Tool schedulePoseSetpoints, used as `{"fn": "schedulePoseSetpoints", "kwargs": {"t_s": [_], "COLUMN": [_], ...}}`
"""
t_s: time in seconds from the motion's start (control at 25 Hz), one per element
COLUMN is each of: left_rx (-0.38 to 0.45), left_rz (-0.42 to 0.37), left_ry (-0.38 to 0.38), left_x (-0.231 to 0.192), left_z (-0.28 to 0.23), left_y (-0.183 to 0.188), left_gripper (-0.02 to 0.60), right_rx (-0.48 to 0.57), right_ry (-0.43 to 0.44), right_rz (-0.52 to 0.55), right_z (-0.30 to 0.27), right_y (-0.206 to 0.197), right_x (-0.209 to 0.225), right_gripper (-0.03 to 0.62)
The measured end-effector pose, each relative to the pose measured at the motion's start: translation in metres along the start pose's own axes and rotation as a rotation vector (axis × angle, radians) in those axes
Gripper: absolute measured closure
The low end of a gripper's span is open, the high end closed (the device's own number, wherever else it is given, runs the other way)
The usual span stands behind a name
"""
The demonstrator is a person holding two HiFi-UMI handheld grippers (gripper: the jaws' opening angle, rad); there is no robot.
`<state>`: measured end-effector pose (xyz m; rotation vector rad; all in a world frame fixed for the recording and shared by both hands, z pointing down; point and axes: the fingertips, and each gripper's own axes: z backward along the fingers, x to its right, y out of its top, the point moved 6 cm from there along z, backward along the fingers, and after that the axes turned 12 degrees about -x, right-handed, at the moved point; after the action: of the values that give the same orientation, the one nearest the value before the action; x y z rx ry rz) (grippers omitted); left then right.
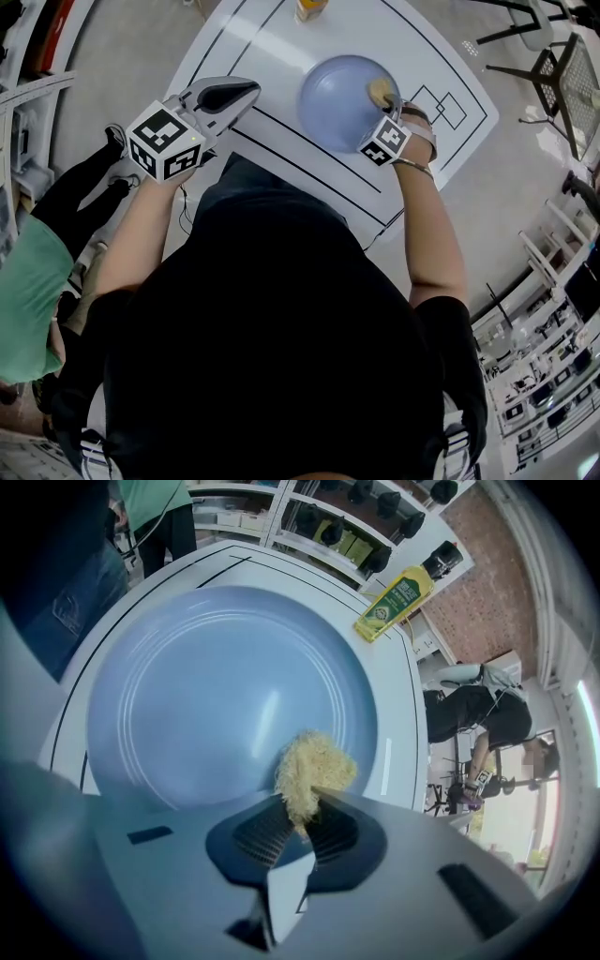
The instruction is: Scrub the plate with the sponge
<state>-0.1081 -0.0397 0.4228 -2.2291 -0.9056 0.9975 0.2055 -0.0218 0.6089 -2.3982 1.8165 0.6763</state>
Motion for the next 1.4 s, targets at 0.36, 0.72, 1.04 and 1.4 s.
{"fn": "schedulePoseSetpoints", "kwargs": {"t_s": [0.36,0.72,1.04,1.4], "left_rx": [0.000,0.022,0.037,0.045], "left_rz": [-0.008,-0.010,-0.011,-0.001], "left_ry": [-0.012,-0.009,-0.005,-0.003], "left_x": [0.007,0.017,0.027,0.031], "left_z": [-0.004,-0.001,0.004,0.004], "left_y": [0.002,0.000,0.000,-0.004], "left_gripper": [0.560,0.560,0.560,0.560], "right_rx": [-0.038,-0.100,-0.144,-0.133], "right_ry": [0.035,0.109,0.191,0.288], "right_rz": [0.040,0.067,0.049,0.027], "right_z": [0.007,0.017,0.028,0.041], "right_y": [-0.010,-0.013,-0.015,-0.007], "right_x": [-0.018,-0.041,-0.059,-0.080], "right_gripper": [0.565,0.563,0.563,0.563]}}
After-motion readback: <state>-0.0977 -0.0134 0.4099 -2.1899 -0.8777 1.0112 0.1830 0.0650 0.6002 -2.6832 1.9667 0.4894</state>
